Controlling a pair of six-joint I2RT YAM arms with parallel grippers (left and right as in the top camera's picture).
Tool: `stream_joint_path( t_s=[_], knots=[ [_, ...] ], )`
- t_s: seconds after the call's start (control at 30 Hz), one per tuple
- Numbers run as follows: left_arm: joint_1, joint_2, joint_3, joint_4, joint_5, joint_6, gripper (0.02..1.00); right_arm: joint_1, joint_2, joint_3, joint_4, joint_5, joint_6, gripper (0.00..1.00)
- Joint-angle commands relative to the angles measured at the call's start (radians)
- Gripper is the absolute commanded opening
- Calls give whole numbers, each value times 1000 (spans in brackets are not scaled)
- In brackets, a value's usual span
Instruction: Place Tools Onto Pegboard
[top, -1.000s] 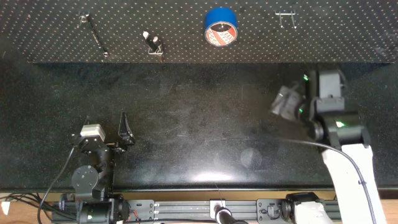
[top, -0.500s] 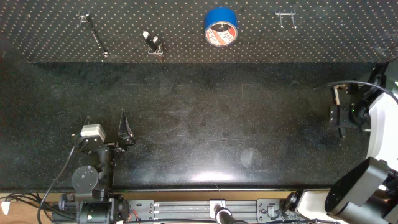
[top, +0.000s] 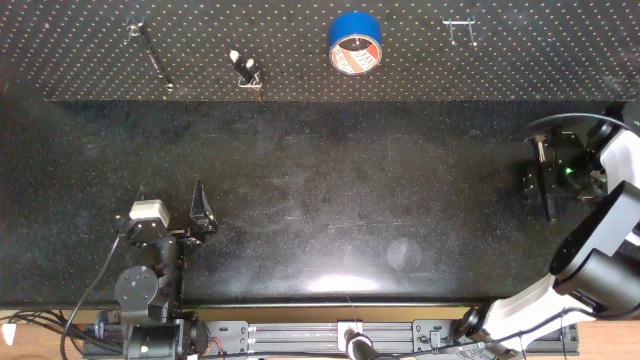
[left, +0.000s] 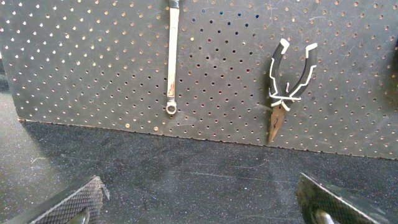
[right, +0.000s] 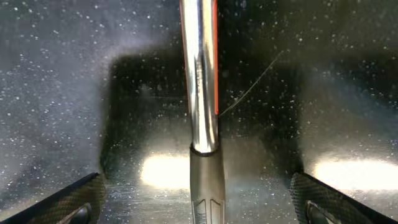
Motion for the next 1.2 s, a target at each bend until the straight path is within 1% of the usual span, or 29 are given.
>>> stream_joint_path(
  t_s=[0.03, 0.07, 0.1, 0.13, 0.17, 0.2, 0.37, 0.4, 0.43, 0.47, 0.5, 0.53, 0.6, 0.67, 0.77, 0.8, 0.87, 0.9, 0.97, 1.0, 1.07, 1.13, 1.2],
  knots=[
    [-5, -8, -2, -5, 3, 10, 1000, -1, 67, 13, -2, -18, -23, 978],
    [-5, -8, -2, -5, 3, 10, 1000, 1, 74, 13, -5, -18, -20, 993],
    [-5, -8, -2, -5, 3, 9, 1000, 1, 75, 13, -13, -18, -19, 921],
    [-5, -8, -2, -5, 3, 10, 1000, 1, 75, 13, -25, -10, -15, 123],
    [-5, -8, -2, -5, 3, 9, 1000, 1, 75, 13, -25, 14, 13, 77],
    [-4, -8, -2, -5, 3, 9, 1000, 5, 75, 13, -36, 43, 37, 77],
    [-4, -8, -2, -5, 3, 10, 998, 26, 74, 13, -69, 43, 37, 75],
    [-5, -8, -2, -5, 3, 9, 1000, 39, 59, 13, -68, 16, 44, 75],
    [-5, -8, -2, -5, 3, 9, 998, 55, 5, 12, -40, -168, 44, 75],
    [-5, -8, -2, -5, 3, 9, 998, 65, -34, 2, -31, -299, 45, 75],
    [-4, -8, -2, -5, 3, 9, 998, 82, -112, -41, 10, -397, 72, 75],
    [-5, -8, -2, -5, 3, 10, 998, 97, -208, -103, 84, -403, 139, 75],
    [-5, -8, -2, -5, 3, 9, 1000, 115, -392, -205, 176, -403, 230, 75],
    [-5, -8, -2, -5, 3, 10, 1000, 139, -597, -285, 188, -403, 310, 77],
    [-5, -8, -2, -5, 3, 9, 1000, 231, -917, -404, 248, -403, 407, 75],
    [-4, -8, -2, -5, 3, 9, 1000, 279, -1004, -449, 318, -403, 446, 75],
    [-5, -8, -2, -5, 3, 9, 1000, 379, -1110, -548, 535, -403, 513, 75],
    [-4, -8, -2, -5, 3, 9, 998, 418, -1120, -582, 634, -402, 565, 75],
    [-4, -8, -2, -5, 3, 9, 1000, 488, -1053, -597, 781, -402, 661, 75],
    [-5, -8, -2, -5, 3, 9, 1000, 507, -1008, -597, 847, -403, 685, 75],
    [-5, -8, -2, -5, 3, 9, 1000, 529, -908, -597, 967, -403, 689, 75],
    [-5, -8, -2, -5, 3, 9, 998, 532, -790, -595, 1093, -403, 734, 77],
    [-5, -8, -2, -5, 3, 9, 998, 532, -724, -574, 1141, -403, 737, 75]
  ],
)
